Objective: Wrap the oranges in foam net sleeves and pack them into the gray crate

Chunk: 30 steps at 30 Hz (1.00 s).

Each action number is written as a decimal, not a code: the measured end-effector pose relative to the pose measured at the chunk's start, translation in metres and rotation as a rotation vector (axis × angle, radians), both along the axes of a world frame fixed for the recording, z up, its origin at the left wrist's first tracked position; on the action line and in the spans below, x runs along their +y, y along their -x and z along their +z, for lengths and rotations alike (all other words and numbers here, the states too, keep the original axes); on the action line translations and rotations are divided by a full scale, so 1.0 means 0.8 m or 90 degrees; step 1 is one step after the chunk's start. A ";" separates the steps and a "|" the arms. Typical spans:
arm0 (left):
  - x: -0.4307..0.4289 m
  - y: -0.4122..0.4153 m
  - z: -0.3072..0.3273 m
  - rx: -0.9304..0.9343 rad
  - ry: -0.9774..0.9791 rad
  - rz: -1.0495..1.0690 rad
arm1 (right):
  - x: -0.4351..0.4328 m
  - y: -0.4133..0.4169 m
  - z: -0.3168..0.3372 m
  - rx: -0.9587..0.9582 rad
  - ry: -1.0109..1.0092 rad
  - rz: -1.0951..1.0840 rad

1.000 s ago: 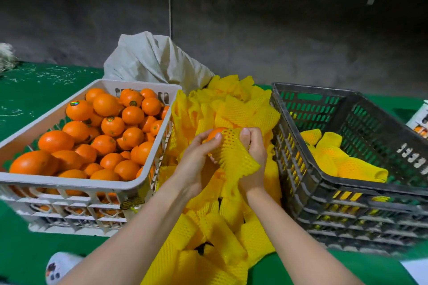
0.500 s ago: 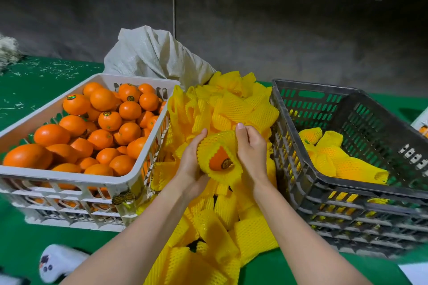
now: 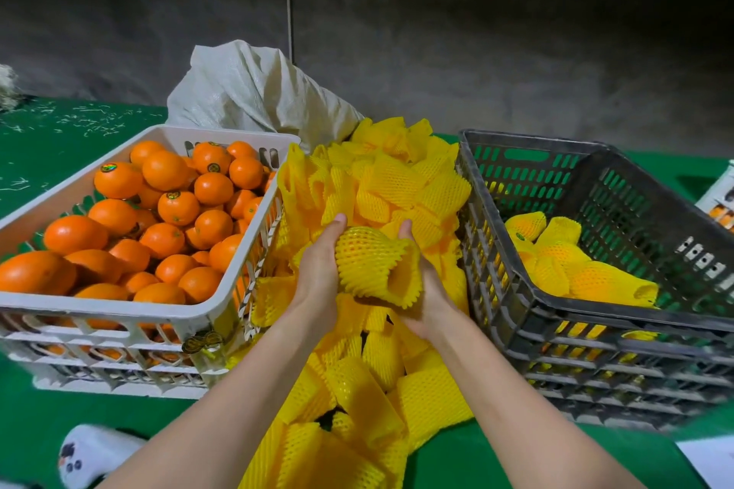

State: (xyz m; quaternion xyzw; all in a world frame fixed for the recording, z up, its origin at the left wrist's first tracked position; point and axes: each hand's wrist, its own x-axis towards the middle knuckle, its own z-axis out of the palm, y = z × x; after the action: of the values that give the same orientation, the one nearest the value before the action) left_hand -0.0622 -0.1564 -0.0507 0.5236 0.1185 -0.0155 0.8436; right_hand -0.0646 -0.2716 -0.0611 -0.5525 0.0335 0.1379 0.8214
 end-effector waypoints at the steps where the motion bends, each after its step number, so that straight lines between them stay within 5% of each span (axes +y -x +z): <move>1: -0.002 -0.001 -0.001 -0.029 -0.040 0.027 | 0.007 0.004 0.002 0.003 -0.016 -0.014; 7: 0.000 -0.006 -0.007 -0.244 -0.268 0.217 | 0.028 0.004 -0.010 -0.038 -0.055 -0.117; 12: -0.001 -0.006 -0.011 -0.189 -0.156 0.191 | 0.023 -0.002 -0.013 -0.010 -0.094 -0.125; 20: 0.001 -0.007 -0.007 -0.149 -0.144 0.070 | 0.021 0.003 -0.006 -0.025 -0.181 -0.151; 25: 0.014 -0.004 0.004 0.036 -0.121 -0.187 | 0.015 0.006 0.004 -0.164 0.080 -0.226; 30: 0.013 0.004 0.014 0.055 -0.091 -0.313 | 0.006 0.007 0.003 -0.351 0.295 -0.224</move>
State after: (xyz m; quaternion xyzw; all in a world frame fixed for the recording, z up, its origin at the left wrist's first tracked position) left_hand -0.0657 -0.1458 -0.0397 0.5935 0.0247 -0.2339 0.7697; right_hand -0.0704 -0.2667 -0.0586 -0.7252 -0.0634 -0.1696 0.6644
